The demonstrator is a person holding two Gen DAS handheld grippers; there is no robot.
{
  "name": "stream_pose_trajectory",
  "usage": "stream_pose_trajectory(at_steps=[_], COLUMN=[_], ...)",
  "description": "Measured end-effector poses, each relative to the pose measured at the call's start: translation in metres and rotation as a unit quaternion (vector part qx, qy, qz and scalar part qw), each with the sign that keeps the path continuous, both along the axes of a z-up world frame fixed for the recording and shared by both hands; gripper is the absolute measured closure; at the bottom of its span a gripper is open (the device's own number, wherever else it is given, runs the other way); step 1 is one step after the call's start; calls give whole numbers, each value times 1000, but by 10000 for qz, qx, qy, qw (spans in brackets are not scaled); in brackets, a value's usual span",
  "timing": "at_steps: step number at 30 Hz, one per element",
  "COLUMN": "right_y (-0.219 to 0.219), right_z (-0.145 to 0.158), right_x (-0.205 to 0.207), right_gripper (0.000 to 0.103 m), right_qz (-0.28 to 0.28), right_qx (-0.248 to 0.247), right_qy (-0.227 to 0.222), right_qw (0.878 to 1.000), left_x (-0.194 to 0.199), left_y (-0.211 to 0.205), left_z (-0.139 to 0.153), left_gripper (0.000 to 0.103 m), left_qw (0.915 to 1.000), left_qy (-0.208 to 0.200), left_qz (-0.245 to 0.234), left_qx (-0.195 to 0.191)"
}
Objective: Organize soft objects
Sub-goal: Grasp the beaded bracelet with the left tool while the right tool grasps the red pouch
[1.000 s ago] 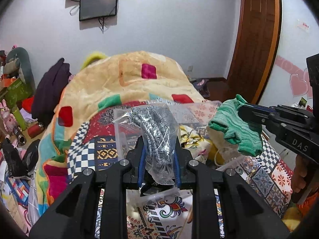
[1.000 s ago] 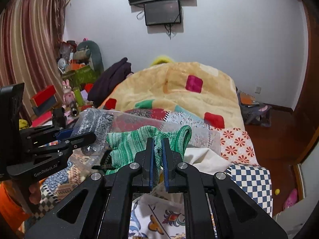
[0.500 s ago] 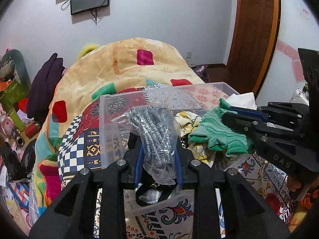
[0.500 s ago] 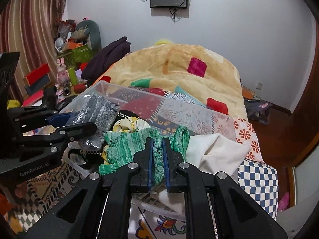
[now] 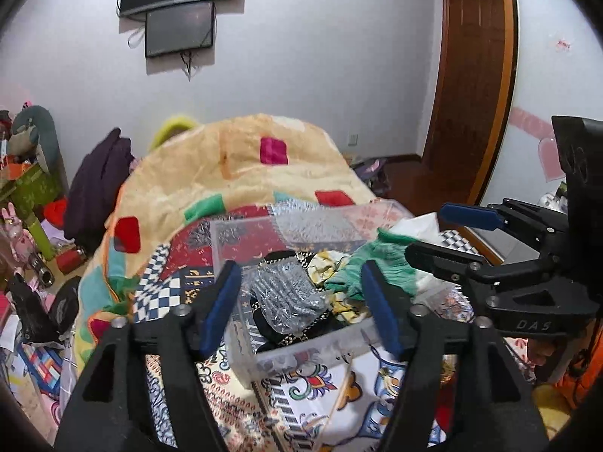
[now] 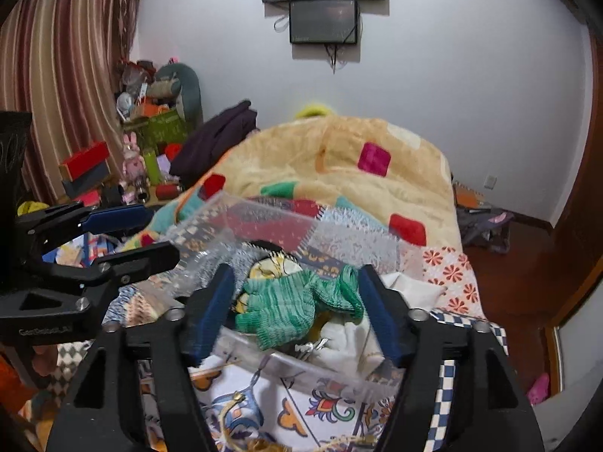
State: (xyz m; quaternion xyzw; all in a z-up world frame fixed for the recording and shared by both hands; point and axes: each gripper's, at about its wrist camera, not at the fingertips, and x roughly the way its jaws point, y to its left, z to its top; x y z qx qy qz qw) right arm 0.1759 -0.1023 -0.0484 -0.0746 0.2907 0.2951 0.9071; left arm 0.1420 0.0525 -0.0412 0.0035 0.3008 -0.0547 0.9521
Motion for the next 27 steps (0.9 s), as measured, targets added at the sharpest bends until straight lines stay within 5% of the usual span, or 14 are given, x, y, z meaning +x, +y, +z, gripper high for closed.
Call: stream_pose_trajectory(at_steps=[5, 14, 27], right_y=[-17, -33, -43], right_z=[18, 11, -66], right_x=[-21, -50, -64], right_gripper=[19, 12, 12], right_qz=[-60, -59, -158], right_qx=[207, 135, -274], right_qy=[-87, 61, 1048], right_qw=[9997, 9999, 9940], left_x=[-31, -68, -89], left_y=[-5, -11, -15], left_z=[16, 1, -71], left_gripper=[6, 2, 2], left_qw=[9997, 9999, 9940], left_qy=[-223, 100, 1091], left_qz=[50, 12, -21], left_qx=[9, -3, -126])
